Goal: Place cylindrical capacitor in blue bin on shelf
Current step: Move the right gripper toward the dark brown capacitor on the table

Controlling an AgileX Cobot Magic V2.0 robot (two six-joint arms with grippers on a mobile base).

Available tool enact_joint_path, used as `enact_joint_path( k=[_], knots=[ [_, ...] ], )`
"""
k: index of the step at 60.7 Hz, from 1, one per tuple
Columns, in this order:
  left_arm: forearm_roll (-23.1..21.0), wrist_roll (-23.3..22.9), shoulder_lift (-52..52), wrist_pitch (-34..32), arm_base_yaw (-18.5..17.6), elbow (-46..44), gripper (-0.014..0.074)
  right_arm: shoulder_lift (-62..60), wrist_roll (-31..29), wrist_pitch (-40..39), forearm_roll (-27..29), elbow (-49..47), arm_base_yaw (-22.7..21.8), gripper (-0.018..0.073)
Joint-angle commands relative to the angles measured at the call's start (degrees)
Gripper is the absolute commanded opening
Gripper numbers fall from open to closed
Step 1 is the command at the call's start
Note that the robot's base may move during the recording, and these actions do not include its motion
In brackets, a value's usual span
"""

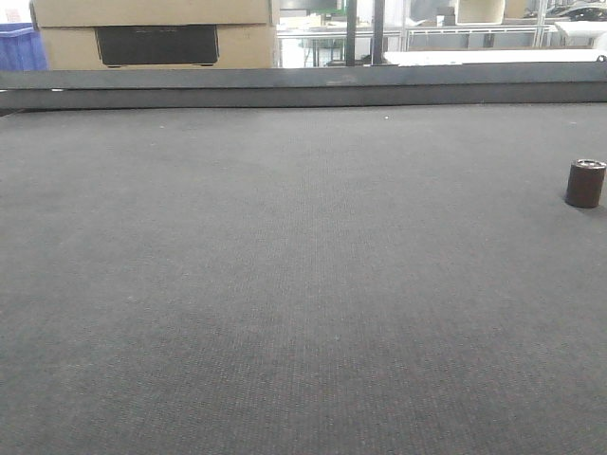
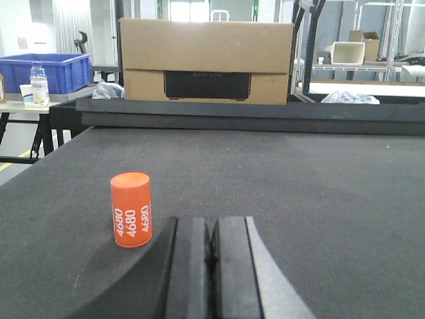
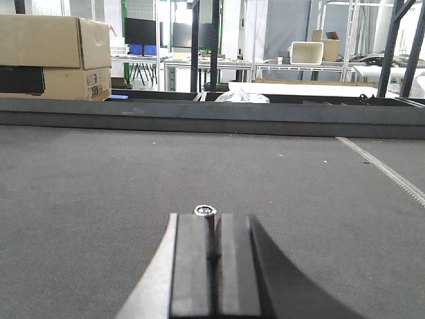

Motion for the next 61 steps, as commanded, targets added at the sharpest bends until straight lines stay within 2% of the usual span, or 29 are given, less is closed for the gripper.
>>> enact_joint_path(
  k=[1,11,23,31,41,50,53,56,61],
  knots=[
    [-0.4,0.0,-0.2,-2.2,0.2,-0.2,-0.0111,-0.2,-0.1,-1.5,0.0,0.0,0.0,-0.0132],
    [-0.4,0.0,-0.2,-4.1,0.2,-0.2,-0.0111,-0.2,-0.1,-6.2,0.0,0.0,0.0,-0.0132],
    [-0.4,0.0,-0.2,-12.5,0.2,-0.2,-0.0111,-0.2,-0.1,-15.4,0.0,0.0,0.0,-0.0132],
    [-0.4,0.0,-0.2,-11.5,0.2,-2.3,-0.0111,-0.2,-0.1,-15.7,0.3,0.0,0.0,-0.0132],
    [0.7,0.0,1.0,-2.2,0.2,-12.5,-0.0111,-0.2,-0.1,-3.4,2.0,-3.4,0.0,-0.0132],
    [3.0,0.0,8.4,11.3,0.2,-24.6,-0.0111,-0.2,-0.1,4.9,2.3,-14.2,0.0,-0.0132],
    [3.0,0.0,11.2,14.0,0.2,-28.7,-0.0111,-0.1,-0.1,8.5,2.1,-17.8,0.0,-0.0125],
    [3.0,0.0,14.0,16.0,0.2,-31.9,-0.0105,2.4,-0.1,12.7,2.1,-22.5,0.0,-0.0086],
    [3.0,0.0,18.7,18.4,0.2,-36.3,-0.0026,7.9,-0.1,13.8,2.1,-28.4,0.0,0.0057]
  ],
)
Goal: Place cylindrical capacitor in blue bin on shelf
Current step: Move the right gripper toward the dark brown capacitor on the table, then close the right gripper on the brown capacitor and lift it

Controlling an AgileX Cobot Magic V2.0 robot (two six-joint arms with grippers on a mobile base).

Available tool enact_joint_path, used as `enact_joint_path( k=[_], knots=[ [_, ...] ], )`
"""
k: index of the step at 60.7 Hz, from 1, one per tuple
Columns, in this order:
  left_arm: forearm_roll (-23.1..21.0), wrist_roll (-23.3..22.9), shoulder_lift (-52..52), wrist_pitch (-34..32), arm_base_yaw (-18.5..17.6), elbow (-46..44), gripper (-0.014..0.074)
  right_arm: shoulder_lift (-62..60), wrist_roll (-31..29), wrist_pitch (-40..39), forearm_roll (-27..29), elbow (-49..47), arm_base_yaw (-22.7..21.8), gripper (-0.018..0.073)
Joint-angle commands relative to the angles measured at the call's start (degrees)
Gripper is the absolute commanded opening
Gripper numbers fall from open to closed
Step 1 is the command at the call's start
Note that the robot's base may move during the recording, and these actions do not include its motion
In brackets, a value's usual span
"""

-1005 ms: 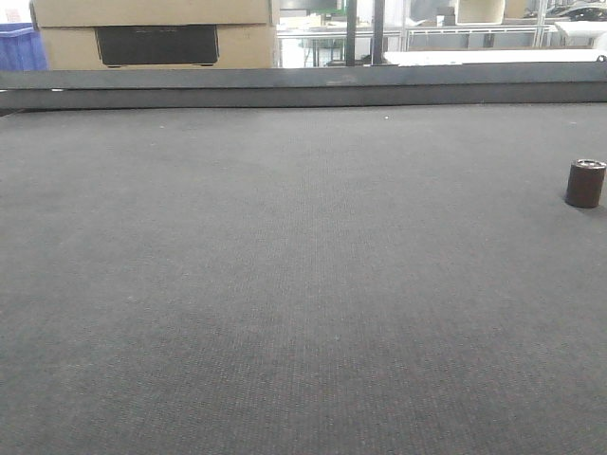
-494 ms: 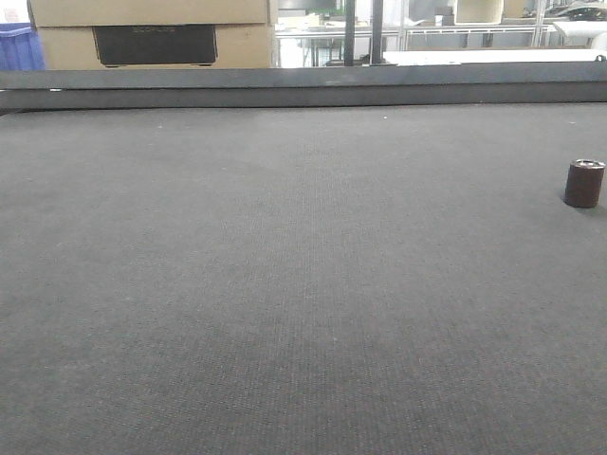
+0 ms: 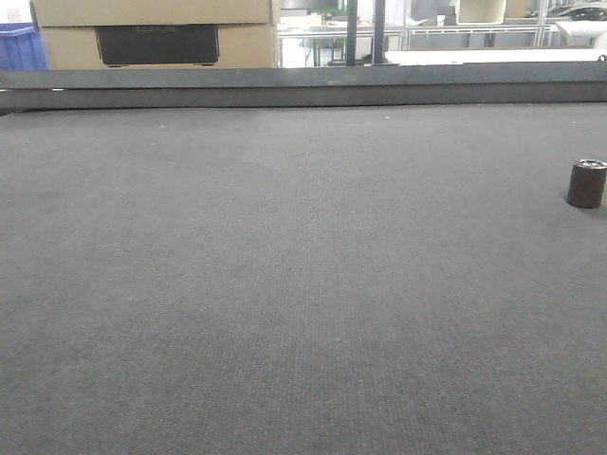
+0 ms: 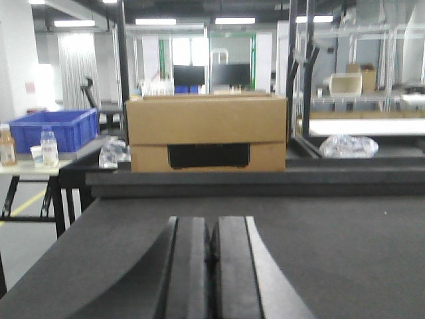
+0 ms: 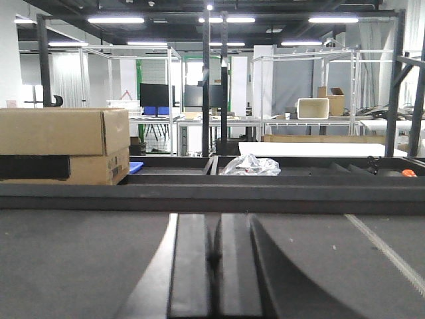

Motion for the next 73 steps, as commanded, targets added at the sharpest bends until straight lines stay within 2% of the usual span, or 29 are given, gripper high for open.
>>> enact_joint_path(
  k=[1,10,15,21,24,33,39,47,62,73],
  knots=[
    [0.3,0.0,4.6,3.5,0.2,-4.5,-0.0007,5.4,-0.1,2.0,-0.1,-5.8,0.0,0.0088],
    [0.3,0.0,8.9,2.3,-0.2,-6.5,0.0242,15.8,-0.1,1.6,-0.1,-12.0,0.0,0.0450],
    [0.3,0.0,9.3,1.1,-1.7,-6.5,0.0394,21.3,-0.1,-0.4,-0.1,-12.7,0.0,0.0580],
    [0.3,0.0,9.5,0.0,-2.9,-6.5,0.0521,27.9,-0.1,-4.7,0.1,-12.7,0.0,0.0570],
    [0.1,0.0,9.5,0.0,-3.1,-6.5,0.0554,31.3,-0.1,-5.6,0.1,-12.7,0.0,0.0570],
    [0.1,0.0,9.5,-1.7,-3.1,-6.5,0.0571,41.9,-0.1,-8.6,-0.4,-10.7,0.0,0.0570],
    [0.1,0.0,9.5,-4.0,-3.1,-6.5,0.0571,49.5,-0.1,-19.2,-4.5,-5.8,0.0,0.0570],
    [0.1,0.0,9.5,-3.7,-3.1,-6.5,0.0571,62.3,-0.1,-40.7,-5.0,1.1,0.0,0.0570],
    [0.1,0.0,9.5,-3.7,-3.1,-6.5,0.0571,82.3,-0.1,-65.6,-5.0,1.5,0.0,0.0570],
    [0.1,0.0,9.5,-3.7,-3.1,-6.5,0.0571,92.6,-0.1,-67.6,-5.0,-2.5,0.0,0.0570]
  ],
)
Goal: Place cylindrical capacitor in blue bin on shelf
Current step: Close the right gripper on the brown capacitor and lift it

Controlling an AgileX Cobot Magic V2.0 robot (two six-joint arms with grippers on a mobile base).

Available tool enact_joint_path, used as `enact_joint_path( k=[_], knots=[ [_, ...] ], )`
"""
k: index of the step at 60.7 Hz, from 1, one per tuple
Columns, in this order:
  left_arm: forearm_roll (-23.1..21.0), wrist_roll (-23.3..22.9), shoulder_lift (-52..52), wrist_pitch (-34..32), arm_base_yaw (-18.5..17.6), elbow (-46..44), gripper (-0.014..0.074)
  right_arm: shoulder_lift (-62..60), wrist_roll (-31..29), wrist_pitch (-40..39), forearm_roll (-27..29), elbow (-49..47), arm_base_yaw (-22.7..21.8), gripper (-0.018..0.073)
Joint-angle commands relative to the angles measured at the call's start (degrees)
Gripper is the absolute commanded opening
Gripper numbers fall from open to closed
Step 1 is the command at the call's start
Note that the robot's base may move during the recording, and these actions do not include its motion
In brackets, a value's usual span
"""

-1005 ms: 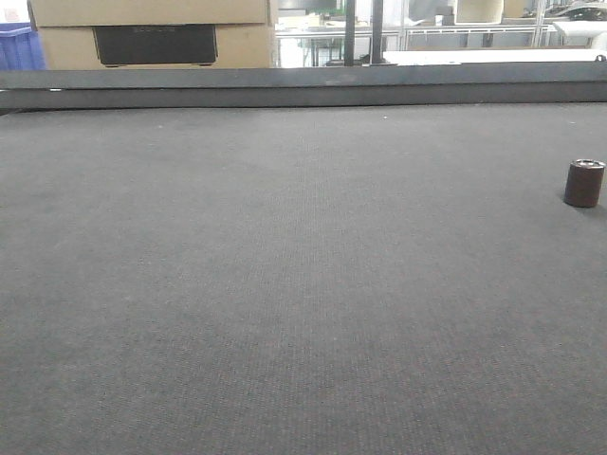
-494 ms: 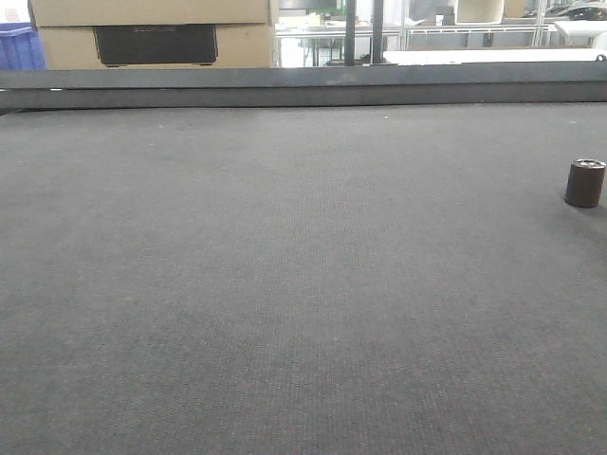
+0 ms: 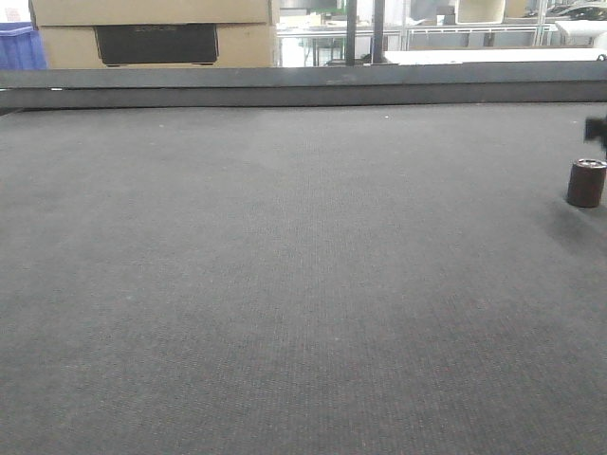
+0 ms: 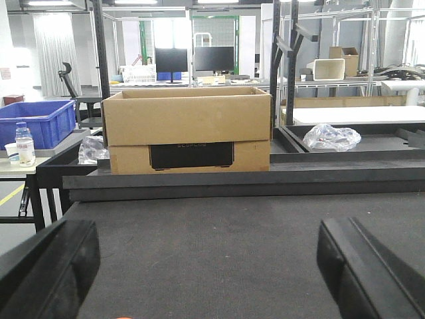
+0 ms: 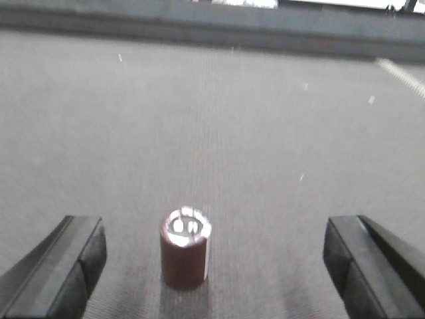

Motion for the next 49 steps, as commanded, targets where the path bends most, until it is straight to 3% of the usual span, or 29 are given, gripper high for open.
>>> enact_joint_path(
  k=[1,40,49],
  knots=[
    [0.0,0.0,0.1,-1.0,-0.4,-0.4,0.0571,4.3,-0.2,-3.1,-0.4,-2.3,0.0,0.0570],
    [0.0,0.0,0.1,-1.0,-0.4,-0.4,0.0571,19.5,-0.2,-2.1,-0.4,-15.1,0.0,0.0568],
    [0.0,0.0,0.1,-1.0,-0.4,-0.4,0.0571,20.5,-0.2,-2.1,-0.4,-15.3,0.0,0.0431]
  ],
)
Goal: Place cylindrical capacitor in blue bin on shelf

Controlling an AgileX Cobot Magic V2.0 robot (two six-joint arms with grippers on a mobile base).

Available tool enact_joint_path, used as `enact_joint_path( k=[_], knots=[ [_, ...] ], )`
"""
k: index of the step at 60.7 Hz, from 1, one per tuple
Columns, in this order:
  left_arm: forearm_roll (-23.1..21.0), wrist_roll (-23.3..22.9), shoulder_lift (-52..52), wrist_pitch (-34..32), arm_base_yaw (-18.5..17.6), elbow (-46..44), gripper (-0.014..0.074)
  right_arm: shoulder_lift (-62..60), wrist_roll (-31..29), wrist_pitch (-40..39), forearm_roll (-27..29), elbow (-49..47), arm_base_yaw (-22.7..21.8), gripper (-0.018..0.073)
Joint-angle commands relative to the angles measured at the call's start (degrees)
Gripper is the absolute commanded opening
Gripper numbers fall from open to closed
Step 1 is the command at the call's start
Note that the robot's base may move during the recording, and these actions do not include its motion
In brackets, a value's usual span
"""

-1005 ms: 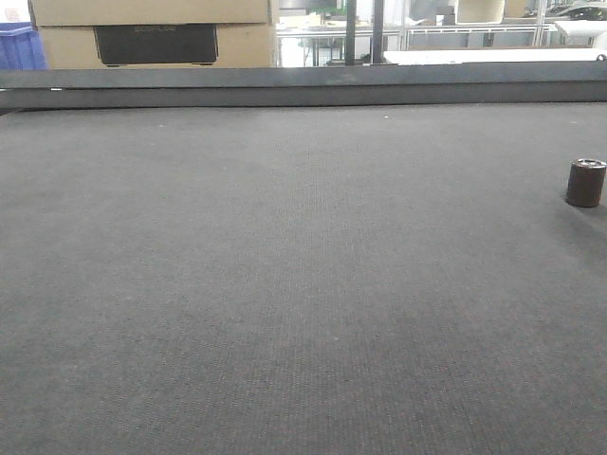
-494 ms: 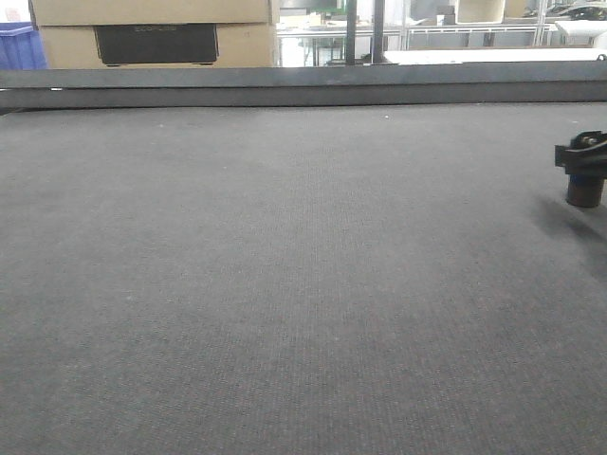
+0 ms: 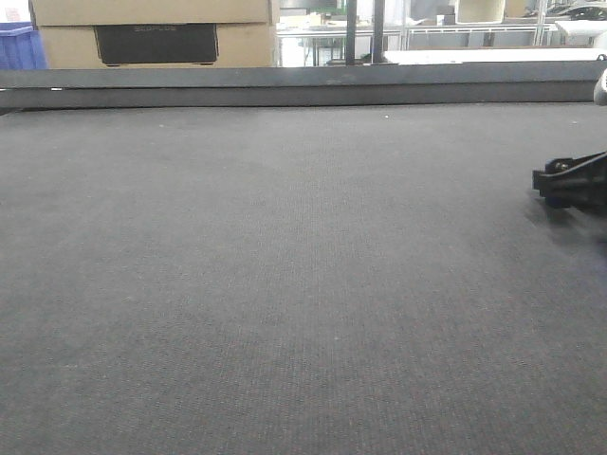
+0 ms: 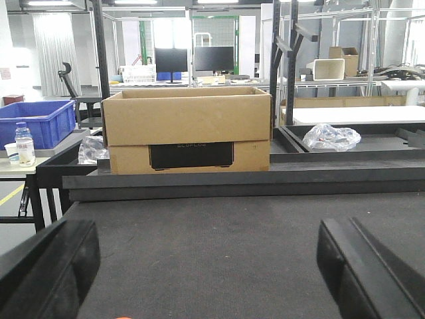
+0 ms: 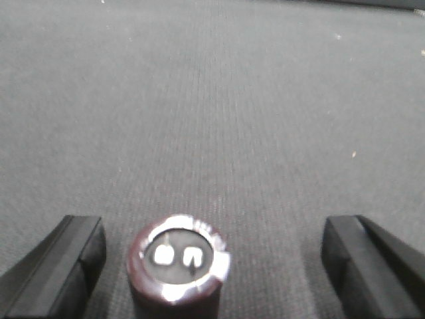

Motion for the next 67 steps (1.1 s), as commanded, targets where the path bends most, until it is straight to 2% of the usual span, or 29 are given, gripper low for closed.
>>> enact_joint_path(
  k=[1,10,15,19,28,34,39,45,52,59,67],
  knots=[
    [0.0,0.0,0.1,-1.0,-0.4,-0.4,0.0571,0.4,-0.3,-1.2,-0.3,-0.3,0.0,0.0391],
    [-0.2,0.0,0.1,-0.1,-0.4,-0.4,0.0571,-0.3,-0.3,-1.3,-0.3,-0.3,0.0,0.0111],
    [-1.7,0.0,0.1,0.7,-0.3,-0.4,0.0571,-2.0,-0.3,-0.5,-0.3,-0.3,0.0,0.0010],
    [-2.9,-1.2,0.1,1.7,-0.3,-0.4,0.0571,-4.3,-0.3,1.2,-0.3,-0.3,0.0,-0.0034],
    [-2.4,-2.0,0.1,5.1,0.6,0.6,0.0571,-11.4,-0.3,5.4,-0.3,-0.3,0.0,-0.0048],
    [-2.2,-2.1,0.1,5.1,3.6,3.7,0.0571,-16.9,-0.3,8.5,-0.3,-0.3,0.0,-0.0048],
    [-2.2,-2.4,0.1,3.7,7.6,7.7,0.0571,-21.9,-0.3,12.3,-0.3,-0.3,0.0,-0.0048],
    [-2.6,-2.5,0.9,-2.6,12.6,14.1,0.0571,-28.0,-0.3,16.1,-0.3,-0.3,0.0,-0.0048],
    [-3.1,-2.5,3.9,-14.4,17.6,21.1,0.0571,-34.0,-0.3,20.4,-0.3,-0.3,0.0,-0.0048],
    [-3.1,-2.5,9.6,-20.8,17.7,24.4,0.0571,-38.2,-0.3,22.9,-0.3,-0.3,0.0,-0.0048],
    [-3.1,-2.5,18.2,-27.4,14.9,24.4,0.0571,-40.7,-0.3,23.8,-0.3,-0.3,0.0,-0.0048]
  ],
)
